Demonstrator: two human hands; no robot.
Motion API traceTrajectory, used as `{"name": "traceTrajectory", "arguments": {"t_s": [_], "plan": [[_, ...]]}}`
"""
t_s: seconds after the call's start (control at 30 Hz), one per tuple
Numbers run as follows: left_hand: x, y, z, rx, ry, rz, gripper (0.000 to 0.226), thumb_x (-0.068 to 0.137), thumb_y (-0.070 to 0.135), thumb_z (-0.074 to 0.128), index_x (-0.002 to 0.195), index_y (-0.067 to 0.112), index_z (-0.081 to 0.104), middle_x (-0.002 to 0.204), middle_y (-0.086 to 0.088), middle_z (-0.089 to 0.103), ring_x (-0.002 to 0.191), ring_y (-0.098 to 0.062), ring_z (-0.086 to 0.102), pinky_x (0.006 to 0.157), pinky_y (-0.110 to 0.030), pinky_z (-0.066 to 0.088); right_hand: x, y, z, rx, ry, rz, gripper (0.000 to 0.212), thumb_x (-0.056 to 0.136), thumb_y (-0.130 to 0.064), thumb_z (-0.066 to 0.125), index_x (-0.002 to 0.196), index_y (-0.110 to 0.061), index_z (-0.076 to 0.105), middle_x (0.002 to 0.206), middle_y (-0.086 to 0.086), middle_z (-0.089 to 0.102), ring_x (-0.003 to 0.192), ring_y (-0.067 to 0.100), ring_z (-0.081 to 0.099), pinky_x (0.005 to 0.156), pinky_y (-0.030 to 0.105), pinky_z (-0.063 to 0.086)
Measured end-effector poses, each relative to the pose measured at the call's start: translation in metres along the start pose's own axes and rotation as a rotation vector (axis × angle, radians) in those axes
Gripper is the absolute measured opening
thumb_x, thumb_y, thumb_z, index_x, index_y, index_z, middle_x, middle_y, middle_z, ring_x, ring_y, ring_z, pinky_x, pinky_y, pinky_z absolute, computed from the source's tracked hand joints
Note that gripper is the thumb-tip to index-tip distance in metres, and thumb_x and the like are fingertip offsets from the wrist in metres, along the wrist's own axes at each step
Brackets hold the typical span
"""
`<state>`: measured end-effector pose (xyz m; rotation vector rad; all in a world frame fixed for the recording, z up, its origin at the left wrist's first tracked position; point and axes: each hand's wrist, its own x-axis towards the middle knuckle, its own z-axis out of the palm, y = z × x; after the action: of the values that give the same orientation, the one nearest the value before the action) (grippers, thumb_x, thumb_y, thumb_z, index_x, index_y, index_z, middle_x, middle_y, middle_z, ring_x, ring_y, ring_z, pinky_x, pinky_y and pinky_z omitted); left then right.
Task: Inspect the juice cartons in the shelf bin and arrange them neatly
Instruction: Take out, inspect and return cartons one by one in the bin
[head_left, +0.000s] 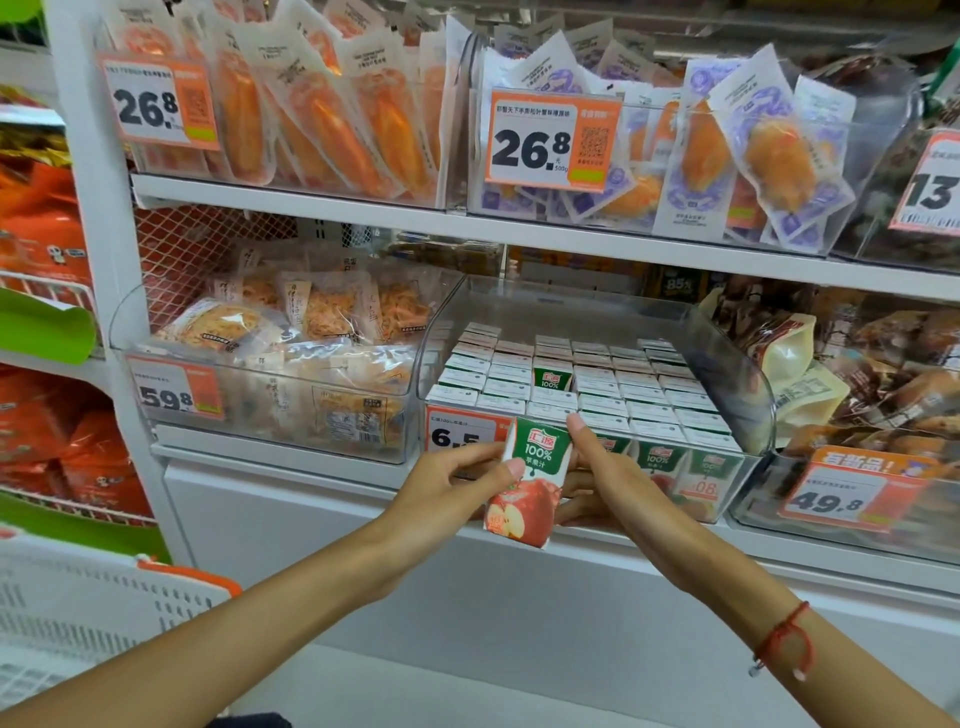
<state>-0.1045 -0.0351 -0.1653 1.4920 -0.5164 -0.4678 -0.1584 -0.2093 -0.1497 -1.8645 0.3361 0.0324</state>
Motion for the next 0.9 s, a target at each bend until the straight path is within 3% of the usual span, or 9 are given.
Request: {"name": "traceTrajectory", "arguments": {"t_s": [0.1, 0.17, 0.27, 0.4, 0.47, 0.57, 0.7, 0.8, 0.9], "plan": [[0.001, 0.0, -0.001, -0.057, 0.066, -0.004, 0.016, 0.095, 0.032, 0.058, 0.105, 0.028, 0.07, 0.095, 0.009, 0.077, 0.087, -0.003, 0.072, 0.065, -0.011, 0.052, -0.004, -0.001, -0.005, 0.072, -0.039, -0.106, 0.058, 0.08, -0.064, 0.052, 0.101, -0.014, 0.072, 0.091, 0.01, 0.075, 0.079, 0.019, 0.072, 0.079, 0.028, 0.057], [0.002, 0.0, -0.003, -0.107, 0.105, -0.015, 0.02, 0.096, 0.035, 0.055, 0.104, 0.025, 0.071, 0.094, 0.005, 0.077, 0.088, -0.005, 0.072, 0.064, -0.012, 0.052, -0.008, -0.001, -0.005, 0.083, -0.098, -0.172, 0.048, 0.076, -0.051, 0.066, 0.112, -0.02, 0.069, 0.099, 0.007, 0.074, 0.088, 0.018, 0.072, 0.08, 0.024, 0.058], [0.003, 0.0, -0.004, -0.143, 0.146, -0.043, 0.027, 0.096, 0.037, 0.054, 0.11, 0.02, 0.07, 0.098, 0.0, 0.077, 0.092, -0.008, 0.072, 0.069, -0.015, 0.055, -0.009, -0.003, -0.001, 0.089, -0.141, -0.205, 0.053, 0.07, -0.036, 0.077, 0.12, -0.024, 0.063, 0.104, 0.002, 0.074, 0.094, 0.016, 0.072, 0.082, 0.024, 0.057], [0.004, -0.001, -0.003, -0.092, 0.207, 0.003, 0.023, 0.095, 0.033, 0.058, 0.111, 0.022, 0.069, 0.098, 0.005, 0.076, 0.091, -0.007, 0.072, 0.071, -0.018, 0.057, -0.008, -0.001, 0.005, 0.06, -0.016, -0.258, 0.05, 0.071, -0.022, 0.083, 0.117, -0.021, 0.063, 0.1, 0.005, 0.073, 0.089, 0.017, 0.072, 0.081, 0.022, 0.057], [0.005, 0.0, -0.005, -0.059, 0.264, 0.064, 0.013, 0.091, 0.027, 0.065, 0.102, 0.031, 0.071, 0.094, 0.014, 0.076, 0.09, -0.003, 0.071, 0.07, -0.018, 0.058, -0.008, 0.0, 0.008, 0.003, 0.058, -0.3, 0.049, 0.071, -0.014, 0.085, 0.115, -0.02, 0.064, 0.096, 0.006, 0.073, 0.083, 0.016, 0.07, 0.076, 0.02, 0.056], [0.004, 0.002, -0.006, -0.054, 0.288, 0.097, 0.013, 0.08, 0.031, 0.075, 0.092, 0.035, 0.071, 0.088, 0.022, 0.074, 0.085, 0.004, 0.07, 0.069, -0.016, 0.057, -0.009, 0.002, 0.011, -0.163, 0.12, -0.376, 0.053, 0.068, -0.019, 0.088, 0.113, -0.027, 0.063, 0.091, -0.002, 0.071, 0.079, 0.012, 0.068, 0.075, 0.026, 0.058], [0.003, 0.003, -0.006, -0.035, 0.253, 0.061, 0.03, 0.064, 0.047, 0.077, 0.091, 0.032, 0.074, 0.087, 0.015, 0.076, 0.081, -0.001, 0.072, 0.068, -0.015, 0.055, -0.011, 0.004, 0.013, -0.278, 0.127, -0.434, 0.049, 0.064, -0.036, 0.088, 0.106, -0.034, 0.064, 0.088, -0.009, 0.071, 0.077, 0.008, 0.067, 0.071, 0.025, 0.058], [0.001, 0.006, -0.008, -0.049, 0.179, 0.017, 0.018, 0.075, 0.033, 0.079, 0.092, 0.033, 0.074, 0.088, 0.011, 0.077, 0.081, -0.002, 0.073, 0.062, -0.009, 0.052, -0.01, 0.002, 0.007, -0.119, 0.074, -0.384, 0.014, 0.081, -0.036, 0.075, 0.092, -0.027, 0.074, 0.083, -0.007, 0.075, 0.076, 0.01, 0.071, 0.069, 0.021, 0.057], [-0.001, 0.009, -0.007, -0.011, 0.093, -0.007, 0.017, 0.078, 0.026, 0.078, 0.091, 0.035, 0.073, 0.091, 0.013, 0.077, 0.087, 0.0, 0.071, 0.065, -0.01, 0.052, -0.009, 0.001, 0.0, -0.024, 0.093, -0.274, 0.032, 0.086, -0.047, 0.062, 0.081, -0.019, 0.077, 0.08, -0.002, 0.076, 0.077, 0.012, 0.073, 0.069, 0.018, 0.057]]}}
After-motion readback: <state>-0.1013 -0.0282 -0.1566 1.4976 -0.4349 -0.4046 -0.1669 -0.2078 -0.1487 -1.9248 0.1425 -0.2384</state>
